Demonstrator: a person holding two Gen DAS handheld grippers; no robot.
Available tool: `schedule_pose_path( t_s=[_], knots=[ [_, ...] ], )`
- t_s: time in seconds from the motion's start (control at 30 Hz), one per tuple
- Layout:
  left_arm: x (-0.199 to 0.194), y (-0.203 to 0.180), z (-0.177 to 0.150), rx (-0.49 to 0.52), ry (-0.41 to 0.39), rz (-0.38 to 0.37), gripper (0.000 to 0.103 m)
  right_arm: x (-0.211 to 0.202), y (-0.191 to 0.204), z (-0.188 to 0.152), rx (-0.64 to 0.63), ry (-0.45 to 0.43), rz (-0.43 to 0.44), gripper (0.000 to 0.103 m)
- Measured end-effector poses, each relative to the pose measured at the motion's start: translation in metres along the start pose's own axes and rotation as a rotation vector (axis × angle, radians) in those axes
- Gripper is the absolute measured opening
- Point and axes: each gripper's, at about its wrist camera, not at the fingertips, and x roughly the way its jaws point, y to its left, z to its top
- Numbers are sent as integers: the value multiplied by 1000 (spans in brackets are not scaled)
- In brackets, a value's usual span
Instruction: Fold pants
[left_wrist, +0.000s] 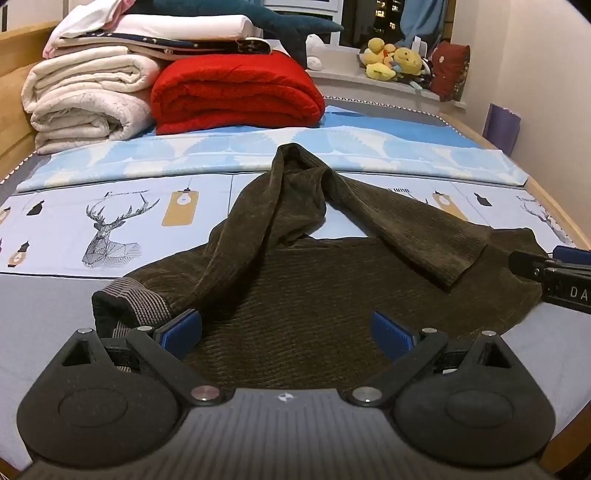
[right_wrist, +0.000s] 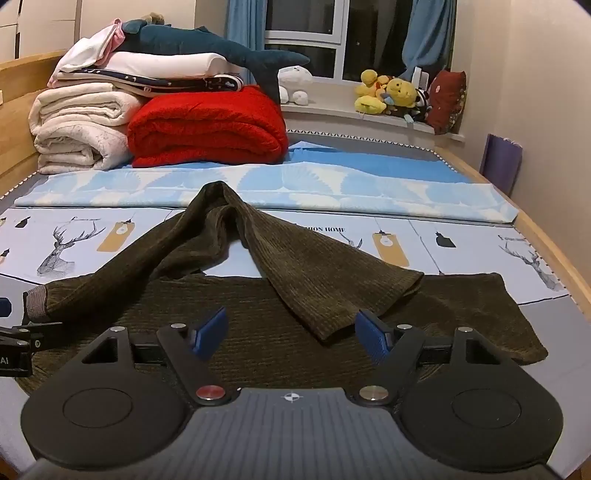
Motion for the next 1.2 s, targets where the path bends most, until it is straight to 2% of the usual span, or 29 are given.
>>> schedule_pose_path(
  t_s=[0.37,0.7,0.77,0.8,0.83,0.87,0.93,1.0,1.1,1.2],
  knots=[
    [1,-1,-1,2,2,0,100,-1,5,0,-3,-20,-12,77],
    [1,-1,0,-2,4,-2,98,2,3,-2,22,-13,19,75],
    [1,-1,0,3,7,-11,90,2,1,-1,34,-9,20,67],
    [1,-1,0,7,9,-19,78,3,-2,0,46,-4,17,63],
    [-1,0,0,11,8,-32,58,3,-7,1,66,-4,11,52],
    [-2,3,1,13,6,-45,49,3,-12,2,76,-4,1,36],
    [-8,10,3,23,6,-77,24,4,-27,5,118,-4,-4,21],
    [-15,23,11,58,15,-120,11,6,-44,10,163,-11,-10,18],
    [-23,55,27,123,3,-145,11,15,-77,19,216,-16,-42,18],
    [-10,101,33,137,48,-119,11,36,-116,21,303,61,-41,20]
  ],
)
